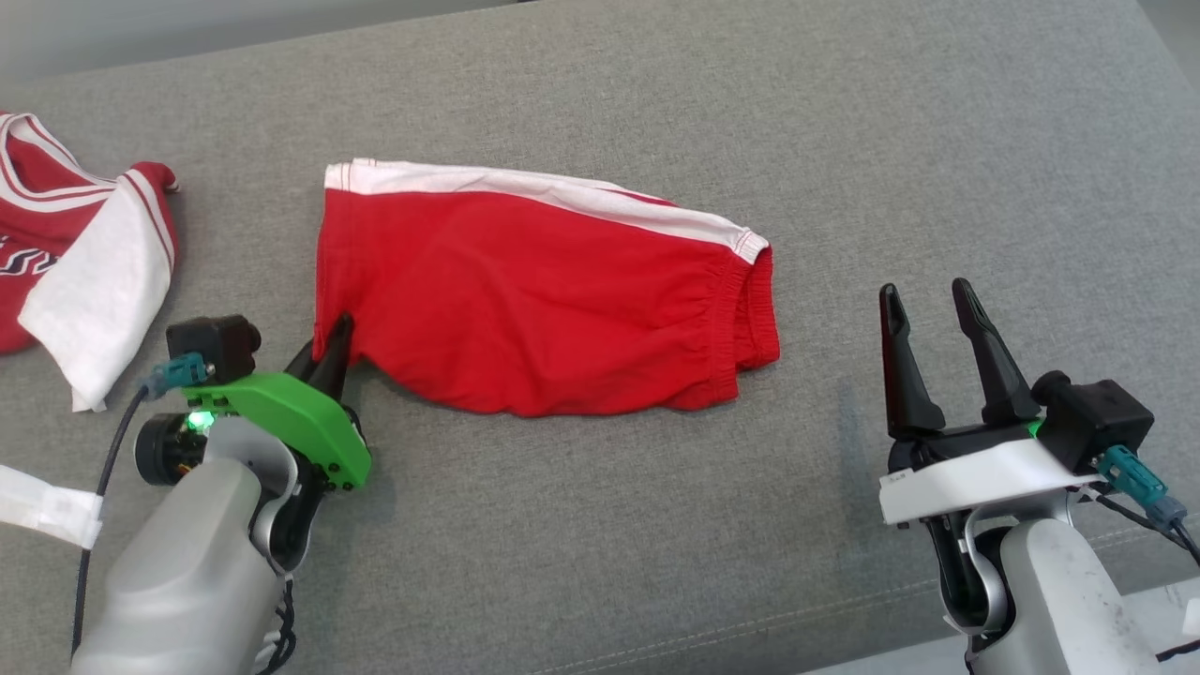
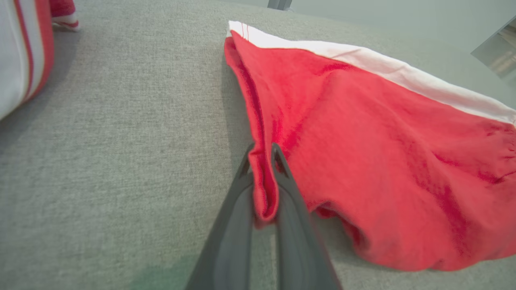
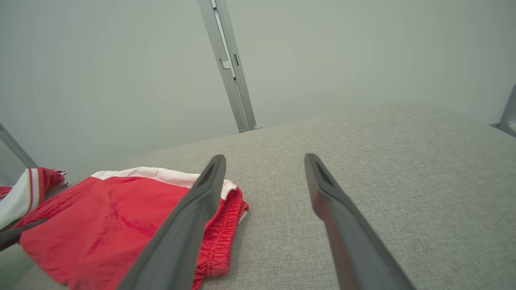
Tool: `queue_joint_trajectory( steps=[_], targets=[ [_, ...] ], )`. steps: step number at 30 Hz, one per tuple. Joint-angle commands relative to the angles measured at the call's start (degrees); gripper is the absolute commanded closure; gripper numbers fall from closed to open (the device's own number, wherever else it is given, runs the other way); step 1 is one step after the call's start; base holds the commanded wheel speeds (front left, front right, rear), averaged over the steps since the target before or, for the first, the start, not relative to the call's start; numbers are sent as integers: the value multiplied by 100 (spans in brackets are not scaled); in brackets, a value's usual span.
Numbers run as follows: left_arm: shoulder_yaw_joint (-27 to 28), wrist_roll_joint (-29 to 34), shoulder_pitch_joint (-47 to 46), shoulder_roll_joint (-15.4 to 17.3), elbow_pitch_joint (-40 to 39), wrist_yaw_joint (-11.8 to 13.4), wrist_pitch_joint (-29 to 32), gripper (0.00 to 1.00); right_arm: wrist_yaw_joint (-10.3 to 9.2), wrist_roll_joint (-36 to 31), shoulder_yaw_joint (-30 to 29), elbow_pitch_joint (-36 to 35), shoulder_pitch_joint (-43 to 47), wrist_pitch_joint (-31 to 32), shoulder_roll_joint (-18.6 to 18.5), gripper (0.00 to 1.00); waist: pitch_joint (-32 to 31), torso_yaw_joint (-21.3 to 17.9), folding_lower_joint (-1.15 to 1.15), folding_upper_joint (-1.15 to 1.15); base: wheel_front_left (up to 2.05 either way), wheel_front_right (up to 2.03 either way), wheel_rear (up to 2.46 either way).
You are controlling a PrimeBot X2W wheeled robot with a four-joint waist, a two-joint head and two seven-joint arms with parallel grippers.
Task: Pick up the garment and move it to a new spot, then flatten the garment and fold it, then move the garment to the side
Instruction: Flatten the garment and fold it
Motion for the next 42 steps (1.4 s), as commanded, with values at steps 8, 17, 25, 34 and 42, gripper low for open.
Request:
queue_joint_trajectory(
  steps=[8,17,25,34,42],
  targets=[
    [104,-186,1205,87,-1032,272,-412,100,-4,-253,-169,32,318,78,-8,0,-552,507,0,57,0,0,0],
    [187,-359,2131,34,-2005,829,-480,100,-4,-348,-168,32,442,370,-10,0,-728,660,0,57,0,0,0],
    [185,-227,2219,6,-1978,1077,-515,0,-4,-457,-222,156,460,688,-9,0,-859,616,0,57,0,0,0],
    [823,446,2432,-4,-2650,1102,-594,0,-4,-570,-288,383,490,988,-88,0,-1030,780,0,57,0,0,0],
    [1310,1302,3014,-103,-3310,1057,-593,0,-4,-541,-265,787,275,1321,-200,0,-1184,1087,0,57,0,0,0]
  ],
)
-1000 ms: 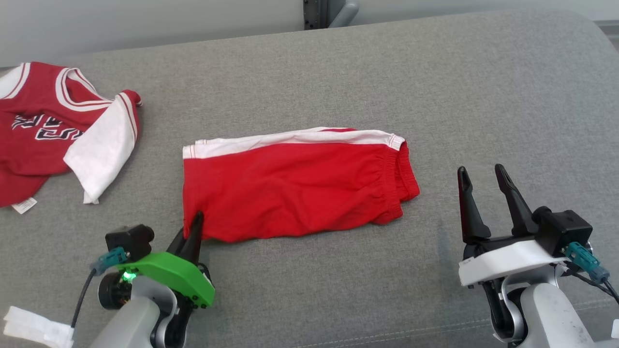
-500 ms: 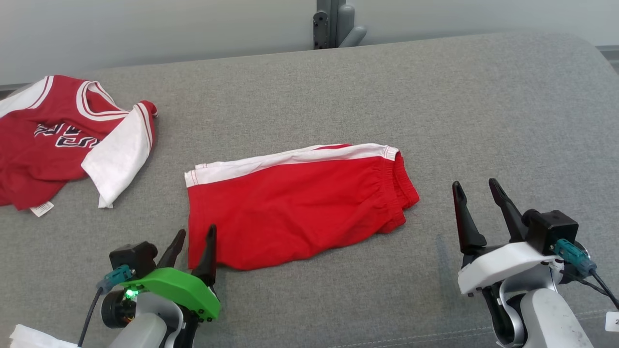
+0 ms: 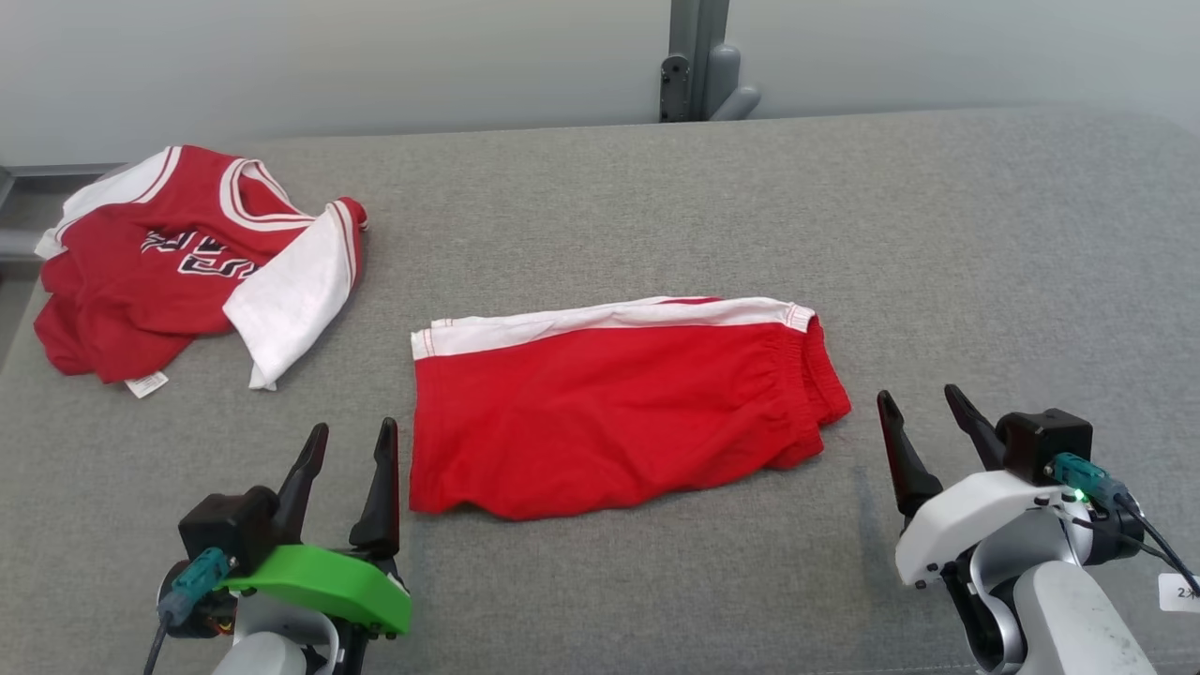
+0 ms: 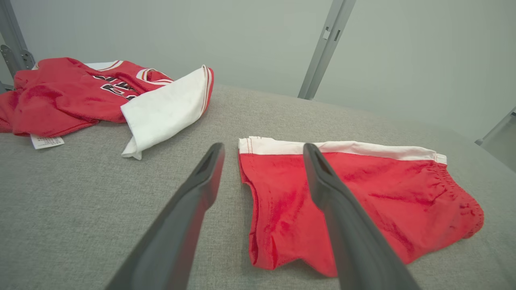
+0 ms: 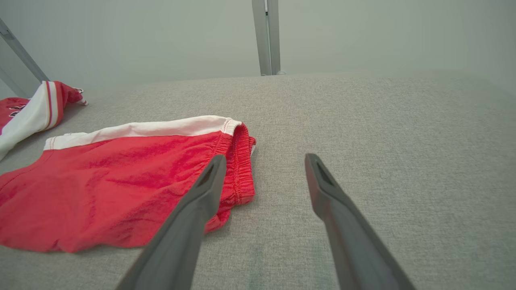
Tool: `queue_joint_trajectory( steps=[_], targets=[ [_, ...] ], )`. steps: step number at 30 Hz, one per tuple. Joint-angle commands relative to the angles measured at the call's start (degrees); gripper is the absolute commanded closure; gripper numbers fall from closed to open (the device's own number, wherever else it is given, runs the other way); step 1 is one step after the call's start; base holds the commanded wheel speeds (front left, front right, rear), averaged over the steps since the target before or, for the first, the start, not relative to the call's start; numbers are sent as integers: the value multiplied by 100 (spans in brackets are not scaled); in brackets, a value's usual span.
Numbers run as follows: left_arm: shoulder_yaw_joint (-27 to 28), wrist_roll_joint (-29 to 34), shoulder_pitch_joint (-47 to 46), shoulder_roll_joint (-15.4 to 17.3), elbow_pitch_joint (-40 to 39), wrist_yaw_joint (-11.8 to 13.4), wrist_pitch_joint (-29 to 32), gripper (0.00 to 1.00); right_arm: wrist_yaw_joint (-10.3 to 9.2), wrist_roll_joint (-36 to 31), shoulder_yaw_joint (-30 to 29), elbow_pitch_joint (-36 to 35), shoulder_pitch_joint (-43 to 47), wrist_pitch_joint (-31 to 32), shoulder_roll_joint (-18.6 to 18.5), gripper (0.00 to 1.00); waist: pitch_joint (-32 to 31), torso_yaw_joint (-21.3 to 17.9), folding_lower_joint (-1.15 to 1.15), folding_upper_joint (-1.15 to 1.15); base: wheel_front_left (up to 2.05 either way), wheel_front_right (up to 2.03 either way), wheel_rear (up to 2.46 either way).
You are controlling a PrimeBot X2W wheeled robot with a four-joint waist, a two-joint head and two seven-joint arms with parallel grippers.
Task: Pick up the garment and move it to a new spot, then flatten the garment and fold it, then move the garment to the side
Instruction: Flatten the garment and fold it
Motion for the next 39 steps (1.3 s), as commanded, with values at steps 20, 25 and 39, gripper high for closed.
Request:
queue_joint_trajectory(
  steps=[20,25,39],
  targets=[
    [761,647,596,-540,-405,-136,-13,0,-4,-203,-465,2297,-980,146,151,0,31,892,0,57,0,0,0],
    [907,771,601,-628,-370,-220,-13,0,-4,-29,-502,2955,-1201,-69,167,0,100,973,0,57,0,0,0],
    [1153,1032,588,-850,-290,-399,-13,0,-2,2095,510,3726,-1676,-455,177,0,171,958,0,57,0,0,0]
  ],
)
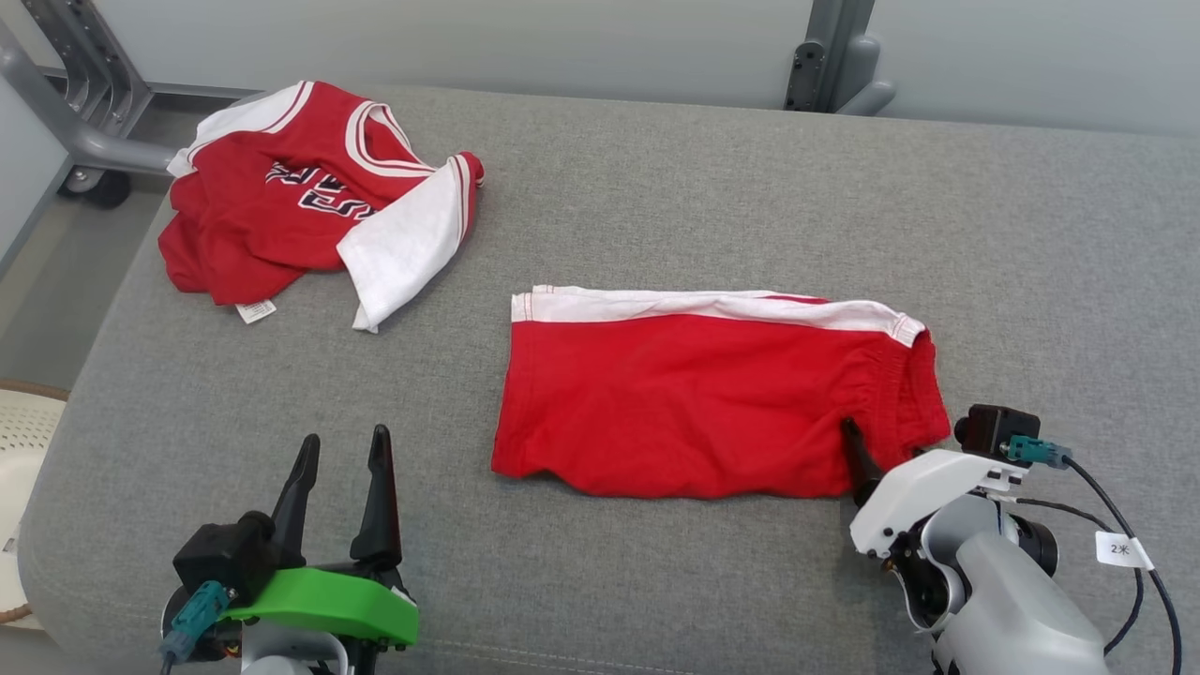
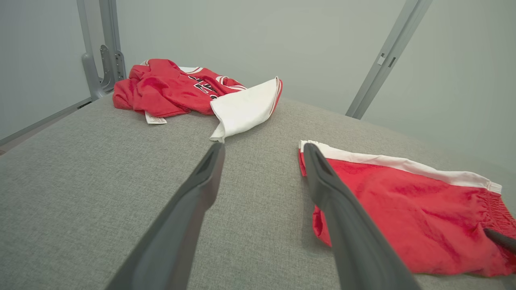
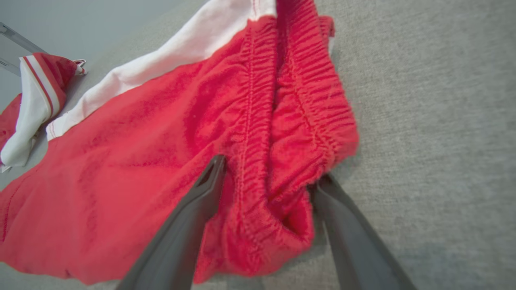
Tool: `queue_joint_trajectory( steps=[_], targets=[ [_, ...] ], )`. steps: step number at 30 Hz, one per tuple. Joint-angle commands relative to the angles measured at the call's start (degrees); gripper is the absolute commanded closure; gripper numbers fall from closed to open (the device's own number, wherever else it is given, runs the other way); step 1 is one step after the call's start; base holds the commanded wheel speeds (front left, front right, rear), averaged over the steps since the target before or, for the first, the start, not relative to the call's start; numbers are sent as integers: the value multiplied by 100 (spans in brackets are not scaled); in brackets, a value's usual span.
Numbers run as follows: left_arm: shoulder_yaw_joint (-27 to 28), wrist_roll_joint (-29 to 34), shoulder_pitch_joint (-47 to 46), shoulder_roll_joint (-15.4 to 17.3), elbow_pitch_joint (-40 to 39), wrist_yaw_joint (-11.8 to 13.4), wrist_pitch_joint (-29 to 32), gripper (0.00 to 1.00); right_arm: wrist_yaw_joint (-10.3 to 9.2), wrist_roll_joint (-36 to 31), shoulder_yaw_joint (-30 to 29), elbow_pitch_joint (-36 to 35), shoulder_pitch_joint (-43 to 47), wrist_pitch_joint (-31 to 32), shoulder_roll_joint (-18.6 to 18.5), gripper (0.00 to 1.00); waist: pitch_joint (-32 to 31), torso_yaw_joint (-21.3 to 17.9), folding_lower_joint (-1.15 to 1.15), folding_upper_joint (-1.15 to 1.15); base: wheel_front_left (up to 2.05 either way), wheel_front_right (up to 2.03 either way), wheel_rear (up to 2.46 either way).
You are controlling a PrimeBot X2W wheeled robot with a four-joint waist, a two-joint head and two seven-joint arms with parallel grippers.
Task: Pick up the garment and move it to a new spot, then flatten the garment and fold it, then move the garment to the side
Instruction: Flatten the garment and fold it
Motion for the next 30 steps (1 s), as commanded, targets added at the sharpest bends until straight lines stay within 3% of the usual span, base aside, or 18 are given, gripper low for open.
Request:
queue_joint_trajectory(
  steps=[1,4,5,6,7,8,9,18,30],
  targets=[
    [39,48,39,-26,12,-33,-12,0,0,57,78,109,-38,-21,13,0,9,-6,0,57,0,0,0],
    [80,106,32,-54,28,-62,-12,0,0,-19,187,369,-162,-125,13,0,25,-12,0,57,0,0,0],
    [91,119,29,-63,34,-76,-12,0,0,-125,196,477,-224,-193,12,14,30,-13,0,57,0,0,0],
    [101,139,24,-73,41,-90,-12,0,-1,-170,193,579,-283,-261,12,51,35,-13,0,57,0,0,0],
    [113,156,19,-80,46,-94,-12,0,-1,-171,173,655,-339,-331,12,63,37,-13,0,57,0,0,0],
    [124,169,16,-86,52,-104,-12,0,-1,-182,152,744,-402,-397,9,89,38,-16,0,57,0,0,0],
    [138,178,15,-93,58,-115,-12,0,-1,-189,133,809,-459,-460,7,100,41,-21,0,57,0,0,0],
    [210,245,45,-161,107,-185,-12,0,-2,298,109,896,-607,-651,-54,100,44,-332,0,57,0,0,0],
    [170,307,-6,-204,176,-239,-6,0,-2,782,-49,212,-248,-82,-1175,100,19,-823,0,57,0,0,0]
  ],
)
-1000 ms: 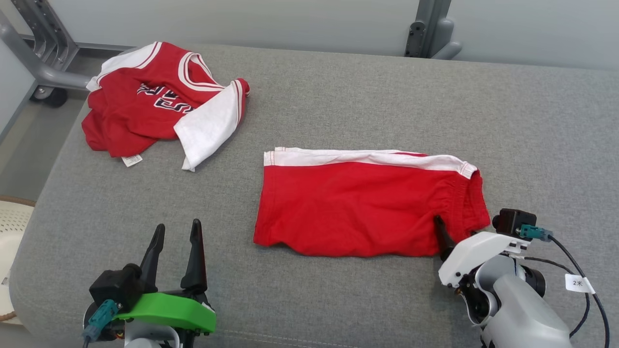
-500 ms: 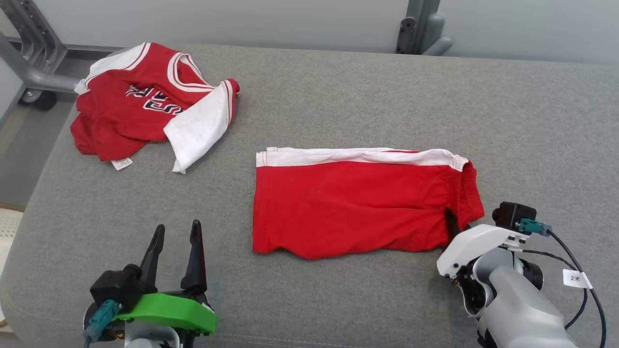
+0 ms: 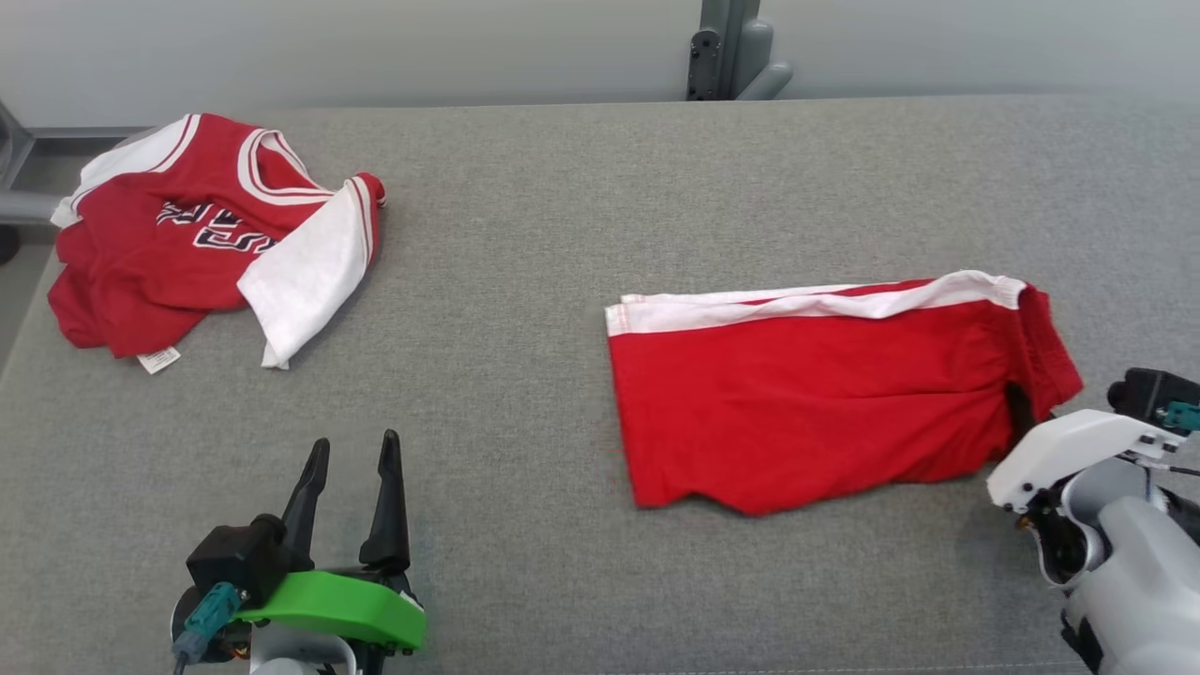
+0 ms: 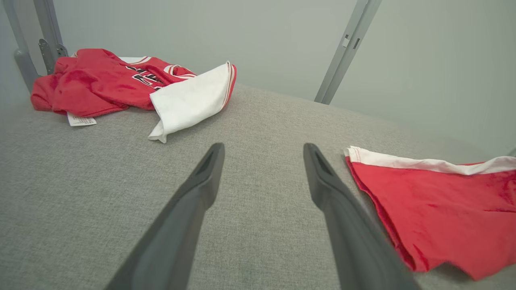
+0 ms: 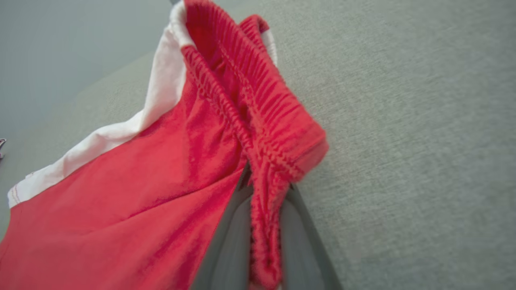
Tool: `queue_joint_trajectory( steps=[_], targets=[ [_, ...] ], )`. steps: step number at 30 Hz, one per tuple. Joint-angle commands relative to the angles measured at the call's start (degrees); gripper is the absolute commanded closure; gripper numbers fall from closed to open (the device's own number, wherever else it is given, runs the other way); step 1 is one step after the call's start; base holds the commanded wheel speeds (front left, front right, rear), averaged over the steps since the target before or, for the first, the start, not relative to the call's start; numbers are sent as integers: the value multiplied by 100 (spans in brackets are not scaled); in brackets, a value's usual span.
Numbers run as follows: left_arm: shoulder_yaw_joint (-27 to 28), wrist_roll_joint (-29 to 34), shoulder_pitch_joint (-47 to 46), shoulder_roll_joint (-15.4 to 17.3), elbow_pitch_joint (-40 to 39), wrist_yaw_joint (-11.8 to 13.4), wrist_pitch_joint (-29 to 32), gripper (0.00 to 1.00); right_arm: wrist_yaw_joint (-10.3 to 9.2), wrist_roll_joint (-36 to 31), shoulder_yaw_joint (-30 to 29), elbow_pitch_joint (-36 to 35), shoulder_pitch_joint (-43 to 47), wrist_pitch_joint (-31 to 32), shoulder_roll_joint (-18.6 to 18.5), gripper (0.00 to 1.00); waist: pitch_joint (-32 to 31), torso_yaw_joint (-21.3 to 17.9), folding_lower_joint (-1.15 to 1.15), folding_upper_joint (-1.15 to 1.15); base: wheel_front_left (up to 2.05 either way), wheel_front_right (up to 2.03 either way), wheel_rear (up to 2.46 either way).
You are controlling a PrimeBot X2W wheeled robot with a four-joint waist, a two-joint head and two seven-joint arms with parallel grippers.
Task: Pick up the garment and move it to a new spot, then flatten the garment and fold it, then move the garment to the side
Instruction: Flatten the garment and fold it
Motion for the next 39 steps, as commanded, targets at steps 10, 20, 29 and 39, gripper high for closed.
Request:
queue_joint_trajectory(
  steps=[10,20,29,39],
  targets=[
    [-43,36,9,2,119,-53,1,0,-2,281,-100,-594,223,424,5,100,-139,-169,0,57,0,0,0],
    [-68,0,123,66,127,-23,7,0,-2,250,299,-1801,514,848,493,100,-375,54,0,57,0,0,0],
    [-119,-44,153,73,72,0,26,0,-2,-773,658,-1650,380,997,923,100,-459,346,0,57,0,0,0],
    [-184,-81,66,13,77,13,14,0,-2,-1123,993,-1025,140,1027,1130,100,-365,558,0,57,0,0,0]
  ],
)
